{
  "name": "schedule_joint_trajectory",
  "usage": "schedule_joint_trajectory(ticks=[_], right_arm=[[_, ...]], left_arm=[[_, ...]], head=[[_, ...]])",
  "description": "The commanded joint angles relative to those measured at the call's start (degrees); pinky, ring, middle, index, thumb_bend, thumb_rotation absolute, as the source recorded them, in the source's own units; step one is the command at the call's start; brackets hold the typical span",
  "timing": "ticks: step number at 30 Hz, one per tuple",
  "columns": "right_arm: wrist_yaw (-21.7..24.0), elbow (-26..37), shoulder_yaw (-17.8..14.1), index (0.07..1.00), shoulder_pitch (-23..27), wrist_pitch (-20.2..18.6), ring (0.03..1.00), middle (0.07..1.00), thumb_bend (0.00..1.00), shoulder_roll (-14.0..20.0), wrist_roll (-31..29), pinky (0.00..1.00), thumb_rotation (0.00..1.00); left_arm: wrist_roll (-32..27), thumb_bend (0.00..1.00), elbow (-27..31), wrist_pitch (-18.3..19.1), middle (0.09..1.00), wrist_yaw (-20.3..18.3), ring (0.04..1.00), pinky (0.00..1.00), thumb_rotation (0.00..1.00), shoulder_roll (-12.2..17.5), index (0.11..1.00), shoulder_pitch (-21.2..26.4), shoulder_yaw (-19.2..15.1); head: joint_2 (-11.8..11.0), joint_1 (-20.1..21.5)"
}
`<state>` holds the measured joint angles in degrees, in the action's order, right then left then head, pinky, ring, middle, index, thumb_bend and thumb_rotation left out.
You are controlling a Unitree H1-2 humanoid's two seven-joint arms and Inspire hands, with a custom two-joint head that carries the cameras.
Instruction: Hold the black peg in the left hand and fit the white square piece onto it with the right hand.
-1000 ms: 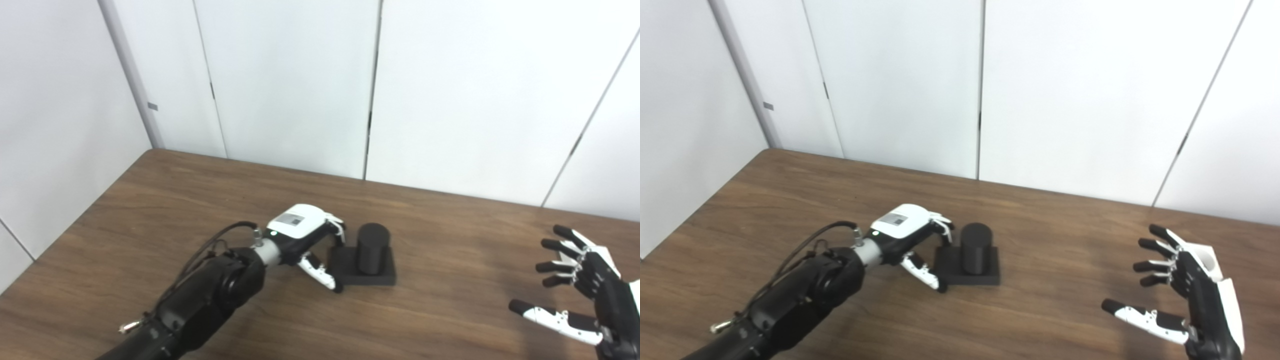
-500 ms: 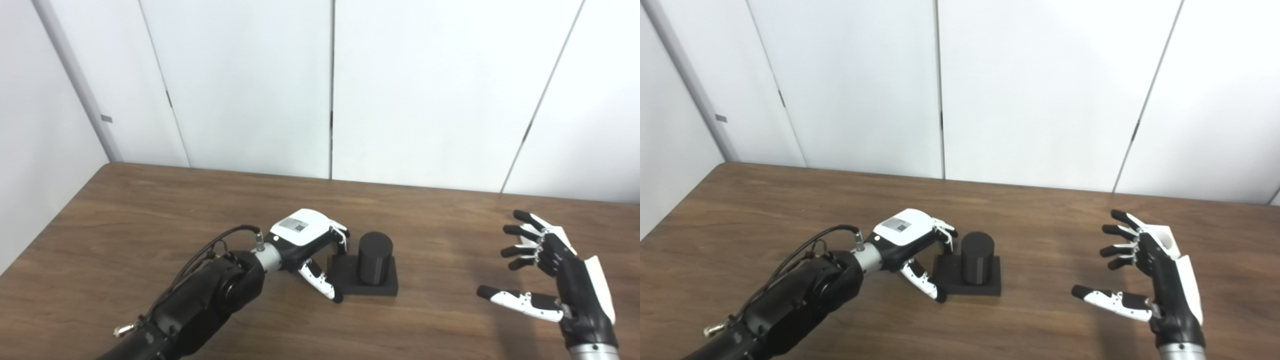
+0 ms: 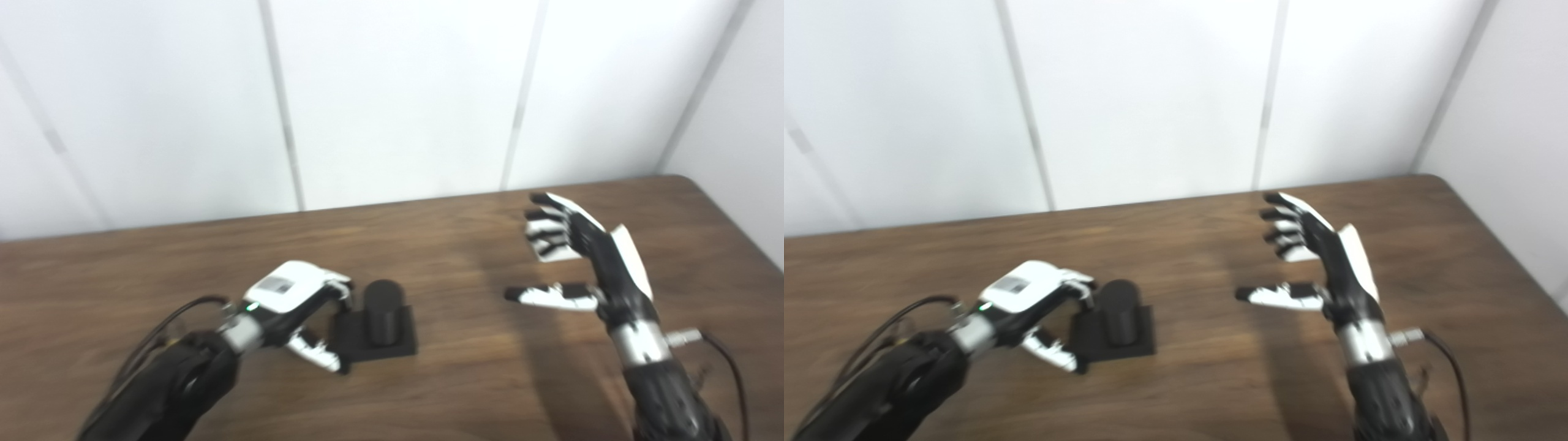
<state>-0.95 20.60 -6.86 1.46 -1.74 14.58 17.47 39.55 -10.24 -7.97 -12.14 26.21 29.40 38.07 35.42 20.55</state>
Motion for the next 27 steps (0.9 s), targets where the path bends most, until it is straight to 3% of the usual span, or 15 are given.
schedule_joint_trajectory(ticks=[1,5,10,14,18,23,27], right_arm=[[0.32,2.5,-0.81,0.814,2.01,-0.75,0.676,0.751,0.65,1.5,1.3,0.57,0.13],[1.44,2.32,-0.86,0.822,3.18,-2.74,0.712,0.776,0.67,4.54,4.37,0.59,0.13],[5.3,2.6,1.11,0.822,6.35,-7.75,0.744,0.804,0.71,10.71,16.49,0.61,0.15],[12.94,2.45,3.07,0.847,9.35,-11.24,0.85,0.898,0.72,17.08,20.43,0.69,0.19],[20.9,1.27,4.99,0.879,12.87,-14.94,0.983,0.992,0.82,22.1,21.33,0.83,0.2],[26.67,-3.36,8.83,0.9,17.58,-17.05,1.0,1.0,0.92,26.36,25.66,0.93,0.19],[30.85,-6.31,11.39,0.915,20.97,-19.18,1.0,1.0,0.93,27.9,28.66,0.94,0.18]], left_arm=[[1.98,0.52,-0.74,-2.93,0.839,-5.28,0.853,0.7,0.07,2.32,0.489,-4.08,2.65],[1.97,0.52,0.53,-3.02,0.837,-5.98,0.846,0.69,0.07,3.28,0.49,-4.75,1.66],[1.7,0.52,0.28,-4.71,0.831,-5.62,0.837,0.68,0.06,4.03,0.49,-5.42,0.89],[1.71,0.52,0.49,-5.07,0.828,-6.04,0.844,0.68,0.06,4.13,0.489,-6.15,0.41],[2.1,0.52,-1.73,-6.85,0.82,-4.6,0.835,0.69,0.06,3.76,0.489,-6.6,0.43],[2.13,0.52,-2.87,-8.4,0.824,-4.12,0.839,0.7,0.07,3.63,0.489,-6.82,0.02],[2.44,0.52,-3.76,-9.53,0.823,-2.99,0.84,0.7,0.07,3.55,0.489,-6.9,-0.24]], head=[[-0.23,0.74],[-1.08,4.62],[-2.76,8.72],[-4.48,10.47],[-4.93,11.03],[-5.23,11.19],[-5.36,11.06]])
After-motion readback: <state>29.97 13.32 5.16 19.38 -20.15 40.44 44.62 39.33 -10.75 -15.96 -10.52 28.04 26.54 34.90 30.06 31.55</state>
